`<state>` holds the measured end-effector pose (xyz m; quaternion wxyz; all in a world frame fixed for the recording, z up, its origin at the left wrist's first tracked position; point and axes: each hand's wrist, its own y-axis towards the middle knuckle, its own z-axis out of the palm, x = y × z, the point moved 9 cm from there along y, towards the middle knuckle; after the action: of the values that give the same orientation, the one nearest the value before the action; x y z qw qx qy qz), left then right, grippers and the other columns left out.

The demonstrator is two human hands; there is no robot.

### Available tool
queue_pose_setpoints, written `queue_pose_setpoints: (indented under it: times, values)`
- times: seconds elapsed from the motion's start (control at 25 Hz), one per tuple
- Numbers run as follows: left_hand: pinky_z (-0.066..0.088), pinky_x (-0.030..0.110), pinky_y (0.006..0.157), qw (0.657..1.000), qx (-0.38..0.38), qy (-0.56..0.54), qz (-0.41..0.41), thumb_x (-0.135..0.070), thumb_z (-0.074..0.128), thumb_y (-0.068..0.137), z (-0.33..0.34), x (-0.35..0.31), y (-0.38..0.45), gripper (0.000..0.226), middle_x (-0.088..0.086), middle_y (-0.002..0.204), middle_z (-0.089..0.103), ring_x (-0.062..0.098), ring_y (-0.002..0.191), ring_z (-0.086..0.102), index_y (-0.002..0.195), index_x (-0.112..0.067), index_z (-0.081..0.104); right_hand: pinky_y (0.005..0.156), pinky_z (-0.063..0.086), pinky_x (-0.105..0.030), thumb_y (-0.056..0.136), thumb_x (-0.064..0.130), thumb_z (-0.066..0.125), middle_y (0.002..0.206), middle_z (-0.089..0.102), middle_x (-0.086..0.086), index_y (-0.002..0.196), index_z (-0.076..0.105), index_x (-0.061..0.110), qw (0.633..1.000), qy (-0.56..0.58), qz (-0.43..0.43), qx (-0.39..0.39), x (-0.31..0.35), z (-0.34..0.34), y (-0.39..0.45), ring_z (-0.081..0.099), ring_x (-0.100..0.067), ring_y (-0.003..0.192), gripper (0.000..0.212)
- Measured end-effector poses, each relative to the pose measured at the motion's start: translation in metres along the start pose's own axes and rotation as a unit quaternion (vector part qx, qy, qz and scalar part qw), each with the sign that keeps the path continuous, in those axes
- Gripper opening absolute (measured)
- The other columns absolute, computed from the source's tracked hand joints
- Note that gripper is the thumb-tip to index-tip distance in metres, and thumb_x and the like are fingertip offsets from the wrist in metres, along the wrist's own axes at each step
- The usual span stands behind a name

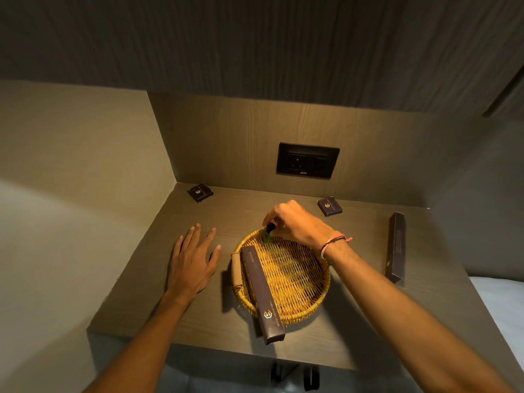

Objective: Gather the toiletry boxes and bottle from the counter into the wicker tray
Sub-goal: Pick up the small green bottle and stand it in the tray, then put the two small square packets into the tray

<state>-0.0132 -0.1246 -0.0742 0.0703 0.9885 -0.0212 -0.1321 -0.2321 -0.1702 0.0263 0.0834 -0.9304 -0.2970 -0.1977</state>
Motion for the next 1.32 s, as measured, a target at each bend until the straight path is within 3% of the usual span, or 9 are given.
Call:
queue_pose_setpoints:
  times: [0.2, 0.4, 0.52, 0.64, 0.76, 0.92, 1.08, 1.2, 1.32]
  values:
    - [0.017, 0.045, 0.119, 1.000, -0.002, 0.003, 0.001, -0.058, 0.024, 0.097, 0.001, 0.002, 0.001, 0.060, 0.014, 0.161, 0.027, 0.025, 0.150, 0.021, 0.150, -0.030, 0.028, 0.086, 0.053, -0.025, 0.089, 0.015, 0.069, 0.122, 0.062, -0.007, 0.119, 0.069, 0.013, 0.999, -0.040, 0.010, -0.022, 0.006, 0.010, 0.003, 0.063, -0.022, 0.109, 0.029]
    - [0.017, 0.045, 0.119, 1.000, -0.006, -0.003, 0.002, -0.060, 0.021, 0.095, -0.001, 0.001, 0.001, 0.063, 0.014, 0.160, 0.028, 0.025, 0.149, 0.022, 0.150, -0.029, 0.029, 0.089, 0.054, -0.035, 0.086, 0.047, 0.069, 0.123, 0.063, -0.003, 0.125, 0.061, 0.023, 0.996, -0.009, 0.035, -0.082, -0.007, -0.027, -0.007, 0.060, -0.017, 0.113, 0.046]
    - [0.016, 0.044, 0.120, 1.000, -0.005, 0.001, 0.002, -0.059, 0.022, 0.095, -0.001, 0.000, 0.001, 0.062, 0.014, 0.160, 0.028, 0.024, 0.150, 0.022, 0.150, -0.030, 0.029, 0.086, 0.056, -0.045, 0.087, 0.047, 0.067, 0.117, 0.068, -0.008, 0.117, 0.066, 0.018, 0.975, -0.056, 0.153, -0.149, -0.063, -0.067, -0.011, 0.064, -0.026, 0.108, 0.041]
    - [0.017, 0.044, 0.120, 1.000, -0.008, 0.001, -0.001, -0.061, 0.021, 0.095, -0.001, 0.002, 0.000, 0.063, 0.013, 0.160, 0.029, 0.024, 0.149, 0.022, 0.150, -0.030, 0.030, 0.088, 0.054, -0.048, 0.086, 0.033, 0.072, 0.119, 0.062, -0.019, 0.116, 0.062, 0.007, 0.943, -0.123, 0.294, -0.099, -0.128, -0.066, -0.019, 0.062, -0.038, 0.108, 0.040]
    - [0.018, 0.044, 0.120, 1.000, -0.009, -0.003, -0.004, -0.062, 0.020, 0.094, -0.001, 0.002, 0.001, 0.065, 0.013, 0.160, 0.029, 0.023, 0.149, 0.023, 0.149, -0.030, 0.031, 0.086, 0.054, -0.047, 0.086, 0.028, 0.073, 0.119, 0.059, -0.020, 0.115, 0.059, 0.007, 0.929, -0.102, 0.348, -0.080, -0.159, -0.044, -0.031, 0.061, -0.040, 0.106, 0.038]
    - [0.017, 0.044, 0.120, 1.000, -0.003, -0.004, -0.007, -0.062, 0.021, 0.094, -0.001, 0.002, 0.000, 0.064, 0.012, 0.160, 0.028, 0.024, 0.150, 0.022, 0.149, -0.031, 0.031, 0.076, 0.055, -0.043, 0.083, 0.024, 0.074, 0.104, 0.068, -0.018, 0.103, 0.061, 0.009, 0.924, -0.040, 0.351, -0.148, -0.151, -0.046, -0.037, 0.065, -0.038, 0.096, 0.028]
    - [0.016, 0.044, 0.120, 1.000, 0.001, -0.005, -0.005, -0.059, 0.024, 0.096, -0.001, 0.001, 0.000, 0.062, 0.013, 0.161, 0.027, 0.023, 0.150, 0.021, 0.150, -0.029, 0.031, 0.078, 0.055, -0.048, 0.076, 0.039, 0.076, 0.092, 0.063, -0.004, 0.111, 0.050, 0.021, 0.943, -0.014, 0.269, -0.193, -0.097, -0.070, -0.039, 0.062, -0.028, 0.084, 0.047]
    - [0.018, 0.045, 0.120, 1.000, -0.005, -0.004, -0.004, -0.055, 0.024, 0.096, -0.005, -0.002, -0.002, 0.061, 0.014, 0.159, 0.030, 0.025, 0.149, 0.023, 0.149, -0.027, 0.033, 0.071, 0.053, -0.039, 0.073, 0.046, 0.077, 0.092, 0.058, 0.003, 0.120, 0.051, 0.027, 0.966, -0.018, 0.227, -0.122, -0.053, -0.067, -0.044, 0.058, -0.021, 0.083, 0.057]
    - [0.019, 0.046, 0.120, 1.000, -0.007, -0.004, -0.004, -0.052, 0.025, 0.095, -0.009, -0.004, -0.003, 0.061, 0.015, 0.159, 0.032, 0.026, 0.149, 0.025, 0.149, -0.025, 0.034, 0.071, 0.056, -0.036, 0.074, 0.047, 0.079, 0.097, 0.062, 0.000, 0.104, 0.059, 0.022, 0.975, -0.006, 0.223, -0.012, -0.025, -0.042, -0.050, 0.061, -0.018, 0.085, 0.044]
